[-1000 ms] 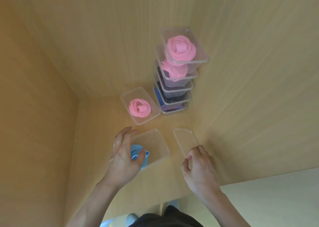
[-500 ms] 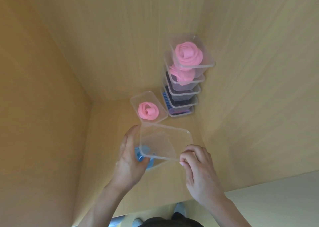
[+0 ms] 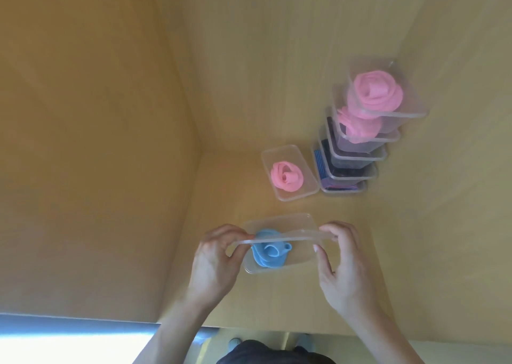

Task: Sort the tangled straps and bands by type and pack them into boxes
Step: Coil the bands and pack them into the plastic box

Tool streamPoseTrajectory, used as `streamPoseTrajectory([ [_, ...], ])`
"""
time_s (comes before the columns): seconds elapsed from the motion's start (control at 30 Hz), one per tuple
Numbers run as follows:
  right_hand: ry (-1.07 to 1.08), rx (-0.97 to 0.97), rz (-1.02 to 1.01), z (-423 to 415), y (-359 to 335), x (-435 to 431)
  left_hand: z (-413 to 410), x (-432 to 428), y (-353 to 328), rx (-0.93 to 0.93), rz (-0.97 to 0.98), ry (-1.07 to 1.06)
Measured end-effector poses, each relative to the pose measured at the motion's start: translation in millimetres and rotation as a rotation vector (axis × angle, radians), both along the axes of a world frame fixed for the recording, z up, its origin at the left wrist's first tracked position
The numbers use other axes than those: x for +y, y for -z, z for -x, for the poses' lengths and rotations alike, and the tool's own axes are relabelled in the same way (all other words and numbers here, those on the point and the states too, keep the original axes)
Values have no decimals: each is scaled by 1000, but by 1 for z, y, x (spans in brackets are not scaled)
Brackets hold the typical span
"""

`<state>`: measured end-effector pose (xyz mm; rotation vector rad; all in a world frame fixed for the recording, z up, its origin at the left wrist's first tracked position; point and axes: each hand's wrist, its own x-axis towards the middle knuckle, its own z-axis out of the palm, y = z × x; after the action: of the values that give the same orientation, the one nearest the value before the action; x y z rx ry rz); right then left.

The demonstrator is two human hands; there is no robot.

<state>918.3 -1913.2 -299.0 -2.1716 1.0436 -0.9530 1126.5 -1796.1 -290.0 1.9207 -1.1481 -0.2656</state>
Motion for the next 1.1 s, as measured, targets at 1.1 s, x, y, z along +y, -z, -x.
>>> streamPoseTrajectory([
  [1.1,44,101,-370,-41,61,-45,15,-30,46,208,-397,38],
])
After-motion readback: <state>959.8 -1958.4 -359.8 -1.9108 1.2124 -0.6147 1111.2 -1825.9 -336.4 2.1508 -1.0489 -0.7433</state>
